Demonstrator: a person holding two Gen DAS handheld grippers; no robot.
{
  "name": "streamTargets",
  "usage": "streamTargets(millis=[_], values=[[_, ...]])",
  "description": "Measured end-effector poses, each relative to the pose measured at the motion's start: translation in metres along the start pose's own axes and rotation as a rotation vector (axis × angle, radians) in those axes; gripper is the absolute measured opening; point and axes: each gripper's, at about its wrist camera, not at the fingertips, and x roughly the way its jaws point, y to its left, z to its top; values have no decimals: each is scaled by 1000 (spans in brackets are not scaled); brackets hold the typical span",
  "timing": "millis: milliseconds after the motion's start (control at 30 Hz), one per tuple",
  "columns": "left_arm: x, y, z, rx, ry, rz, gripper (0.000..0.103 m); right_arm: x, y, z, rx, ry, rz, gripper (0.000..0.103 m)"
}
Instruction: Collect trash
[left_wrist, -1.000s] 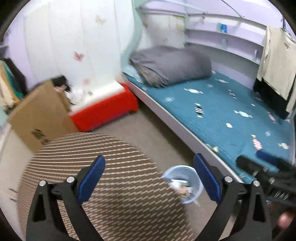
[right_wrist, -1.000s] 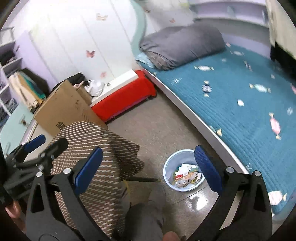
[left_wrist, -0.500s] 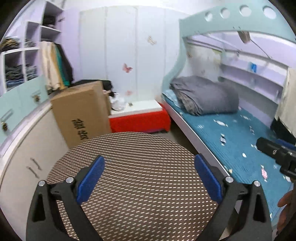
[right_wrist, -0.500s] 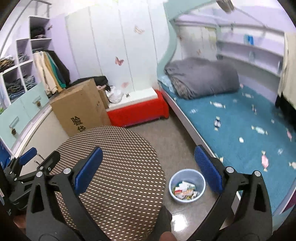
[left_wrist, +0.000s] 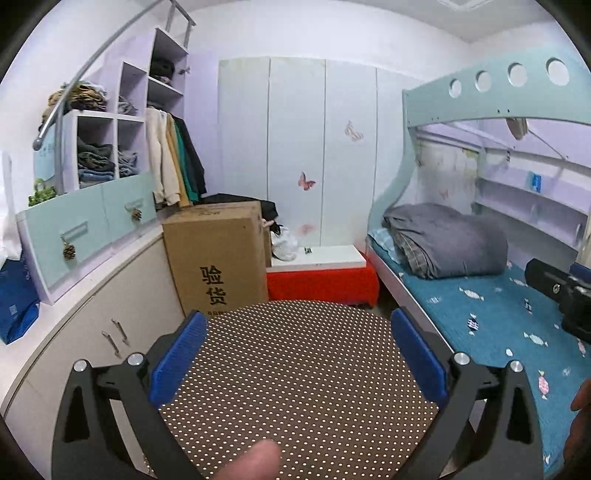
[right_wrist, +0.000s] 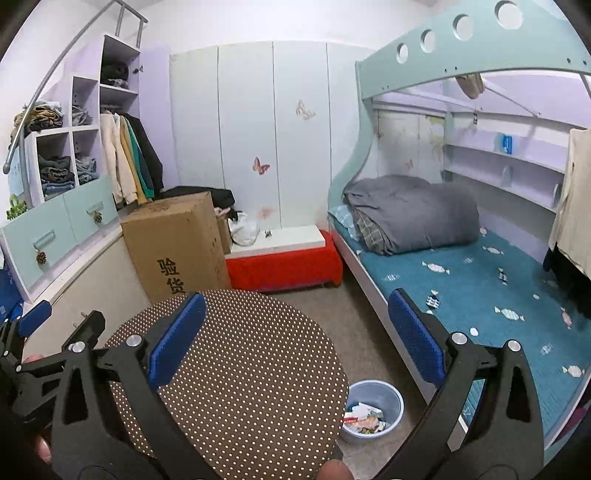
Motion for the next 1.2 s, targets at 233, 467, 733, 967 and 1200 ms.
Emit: streamTargets(millis=[233,467,733,967,1200], values=[[-14,7,4,-6,-27,5,98,-7,5,4,-4,-24,7,97],[-20,7,7,-13,-44,10,98,-11,10,5,-17,-37,13,97],[-23,8,8,-30,-45,-13,98,-13,15,4,-25,-41,24,97],[-24,9,8,-23,-56,17,98,-13,18,4,-26,-39,40,97],[-20,9,9,-27,-33,35,98,-13,22,3,-30,-40,53,97]])
